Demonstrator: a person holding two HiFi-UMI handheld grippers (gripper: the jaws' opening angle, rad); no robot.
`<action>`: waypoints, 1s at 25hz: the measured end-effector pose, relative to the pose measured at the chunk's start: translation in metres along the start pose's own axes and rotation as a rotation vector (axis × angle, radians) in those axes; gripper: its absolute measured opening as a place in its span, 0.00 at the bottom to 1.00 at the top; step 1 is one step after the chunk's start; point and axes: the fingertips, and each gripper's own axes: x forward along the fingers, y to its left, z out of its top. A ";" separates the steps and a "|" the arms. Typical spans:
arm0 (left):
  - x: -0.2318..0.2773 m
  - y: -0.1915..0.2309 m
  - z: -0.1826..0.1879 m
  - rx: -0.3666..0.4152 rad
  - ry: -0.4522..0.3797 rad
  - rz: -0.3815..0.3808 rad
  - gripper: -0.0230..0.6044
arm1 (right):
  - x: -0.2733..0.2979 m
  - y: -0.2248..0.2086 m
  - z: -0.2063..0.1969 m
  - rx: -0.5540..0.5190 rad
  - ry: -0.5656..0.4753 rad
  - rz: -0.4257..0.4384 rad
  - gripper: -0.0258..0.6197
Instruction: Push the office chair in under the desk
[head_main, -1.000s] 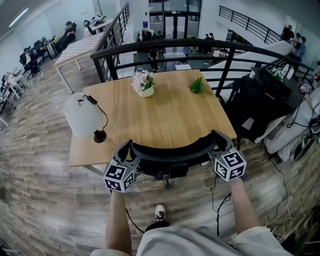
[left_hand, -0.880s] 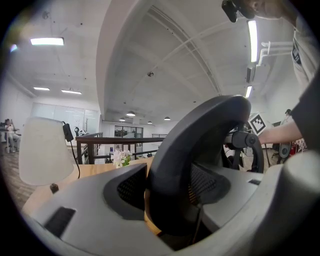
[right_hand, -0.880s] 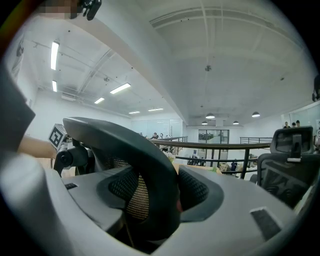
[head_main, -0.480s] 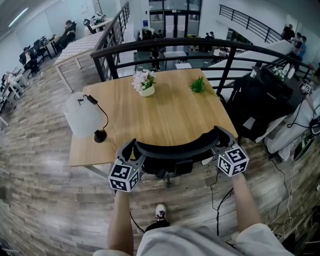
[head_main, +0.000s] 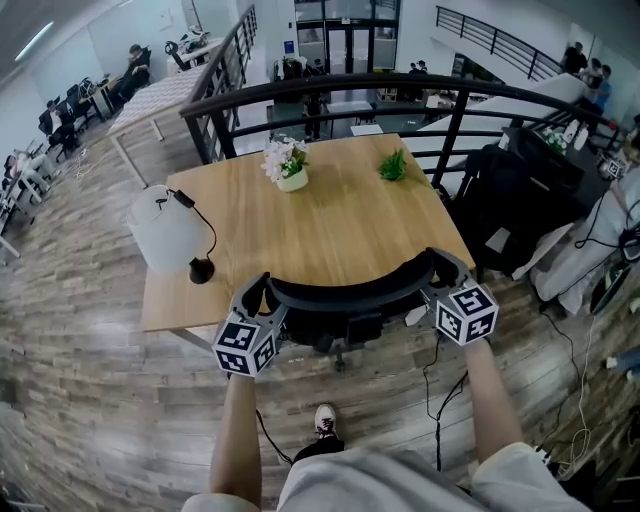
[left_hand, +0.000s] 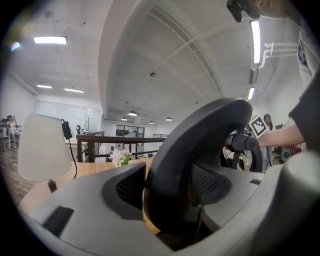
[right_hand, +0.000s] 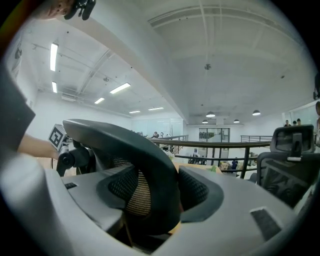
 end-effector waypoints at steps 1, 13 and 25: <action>-0.001 0.000 0.001 -0.003 -0.003 0.002 0.54 | -0.002 0.000 -0.002 0.000 0.012 -0.006 0.47; -0.048 -0.018 -0.030 0.062 0.111 0.028 0.54 | -0.050 0.012 -0.030 0.009 0.076 -0.031 0.46; -0.118 -0.094 -0.027 0.025 0.067 -0.007 0.47 | -0.128 0.073 -0.033 0.054 0.093 0.026 0.45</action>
